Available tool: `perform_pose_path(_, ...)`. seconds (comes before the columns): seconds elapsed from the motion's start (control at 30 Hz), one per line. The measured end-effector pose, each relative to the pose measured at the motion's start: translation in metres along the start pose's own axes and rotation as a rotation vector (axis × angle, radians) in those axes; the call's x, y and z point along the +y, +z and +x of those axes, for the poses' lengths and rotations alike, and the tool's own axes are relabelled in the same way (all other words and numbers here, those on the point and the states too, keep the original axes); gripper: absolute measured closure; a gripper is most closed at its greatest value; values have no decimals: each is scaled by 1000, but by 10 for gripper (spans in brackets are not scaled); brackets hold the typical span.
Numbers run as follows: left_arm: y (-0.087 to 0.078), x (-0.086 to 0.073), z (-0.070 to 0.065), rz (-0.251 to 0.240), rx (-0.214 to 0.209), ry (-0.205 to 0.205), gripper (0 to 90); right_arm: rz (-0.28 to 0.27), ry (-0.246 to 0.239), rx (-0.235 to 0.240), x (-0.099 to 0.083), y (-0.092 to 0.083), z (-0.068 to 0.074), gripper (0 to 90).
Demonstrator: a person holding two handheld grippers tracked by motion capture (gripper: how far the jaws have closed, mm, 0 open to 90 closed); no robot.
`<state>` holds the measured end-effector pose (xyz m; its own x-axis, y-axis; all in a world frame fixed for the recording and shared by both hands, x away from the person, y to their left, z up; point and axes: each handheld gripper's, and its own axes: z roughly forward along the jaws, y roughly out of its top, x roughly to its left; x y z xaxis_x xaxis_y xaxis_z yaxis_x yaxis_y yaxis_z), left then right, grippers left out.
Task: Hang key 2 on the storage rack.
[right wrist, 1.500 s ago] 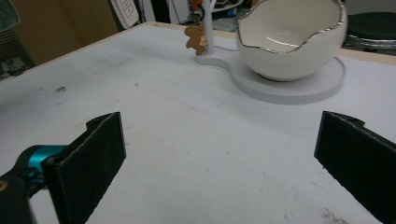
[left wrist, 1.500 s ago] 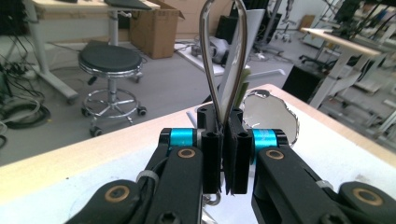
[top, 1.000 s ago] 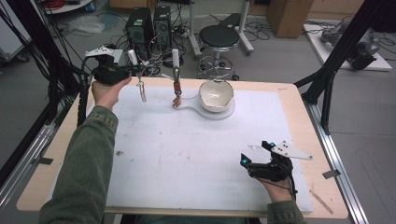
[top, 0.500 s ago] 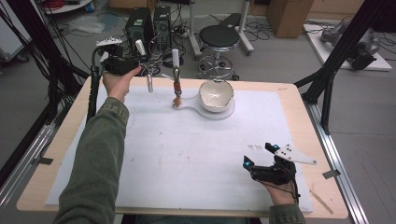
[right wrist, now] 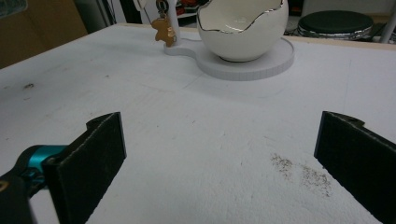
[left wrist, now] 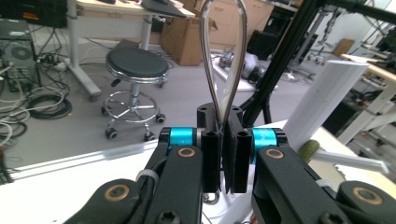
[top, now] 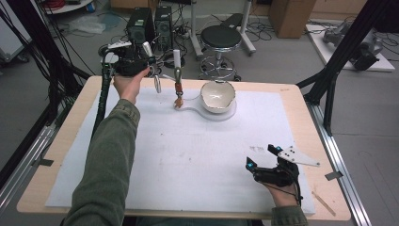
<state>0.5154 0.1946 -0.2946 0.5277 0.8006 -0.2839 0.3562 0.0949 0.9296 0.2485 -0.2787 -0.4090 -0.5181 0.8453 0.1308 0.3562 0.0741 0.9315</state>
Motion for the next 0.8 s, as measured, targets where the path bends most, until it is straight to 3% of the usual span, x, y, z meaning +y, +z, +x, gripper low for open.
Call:
perform_pose_path(0.37,6,-2,-11,-30,-7,7,864,-5,35,7,-1,-1,-3,11)
perform_pose_path(0.53,10,2,-20,-16,-45,31,864,2,25,6,-1,1,-2,11)
perform_pose_path(0.8,14,-1,-32,22,-34,63,864,6,28,4,-2,2,-2,11)
